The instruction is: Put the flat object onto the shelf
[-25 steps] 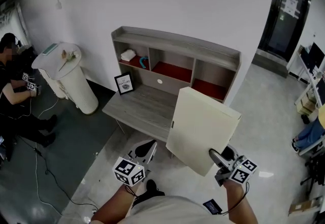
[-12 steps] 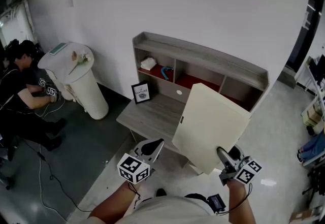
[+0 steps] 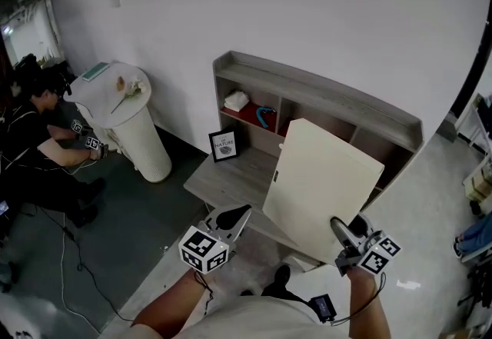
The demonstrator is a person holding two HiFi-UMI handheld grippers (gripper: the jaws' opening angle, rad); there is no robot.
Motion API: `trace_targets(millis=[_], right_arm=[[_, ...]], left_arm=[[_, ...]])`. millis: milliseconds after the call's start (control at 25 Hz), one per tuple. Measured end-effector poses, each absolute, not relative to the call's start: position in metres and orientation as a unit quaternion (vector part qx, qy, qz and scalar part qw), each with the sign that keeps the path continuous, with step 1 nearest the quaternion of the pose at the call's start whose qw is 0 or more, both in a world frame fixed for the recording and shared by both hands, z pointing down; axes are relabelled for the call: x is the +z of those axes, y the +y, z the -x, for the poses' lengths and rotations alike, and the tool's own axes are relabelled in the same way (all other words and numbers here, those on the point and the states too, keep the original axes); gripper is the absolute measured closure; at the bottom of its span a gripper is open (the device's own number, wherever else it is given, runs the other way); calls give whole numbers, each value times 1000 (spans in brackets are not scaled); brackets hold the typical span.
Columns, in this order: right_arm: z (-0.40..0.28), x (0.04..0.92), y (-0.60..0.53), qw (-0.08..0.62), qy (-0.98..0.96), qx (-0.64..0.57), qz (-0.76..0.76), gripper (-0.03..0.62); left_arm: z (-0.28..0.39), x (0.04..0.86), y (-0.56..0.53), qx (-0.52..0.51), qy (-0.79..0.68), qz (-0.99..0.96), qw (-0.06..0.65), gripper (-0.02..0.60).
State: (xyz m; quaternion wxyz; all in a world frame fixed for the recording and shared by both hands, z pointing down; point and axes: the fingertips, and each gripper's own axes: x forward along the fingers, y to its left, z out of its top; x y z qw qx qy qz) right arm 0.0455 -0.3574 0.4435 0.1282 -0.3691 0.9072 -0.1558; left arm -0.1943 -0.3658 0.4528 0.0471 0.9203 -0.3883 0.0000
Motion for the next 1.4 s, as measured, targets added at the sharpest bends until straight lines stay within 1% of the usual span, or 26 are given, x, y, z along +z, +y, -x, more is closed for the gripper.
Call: trace_targets(millis=[480, 760, 880, 1000, 1120, 1400], right_arm=[[-64, 399, -454, 149, 923, -137, 327, 303], [-91, 353, -519, 160, 932, -108, 306, 303], [-99, 333, -542, 163, 936, -97, 296, 303], [-103, 311, -564, 160, 942, -74, 287, 303], [-104, 293, -583, 152, 947, -49, 278, 303], [-113, 246, -623, 161, 954, -12, 252, 303]], left_arm=[[177, 426, -448, 1, -401, -916, 29, 568], [157, 406, -508, 16, -408, -913, -5, 568], [149, 400, -531, 10, -408, -913, -4, 568], [145, 389, -551, -4, -408, -913, -1, 568], [141, 378, -569, -1, -411, -912, -16, 568], [135, 355, -603, -1, -417, -908, -37, 568]])
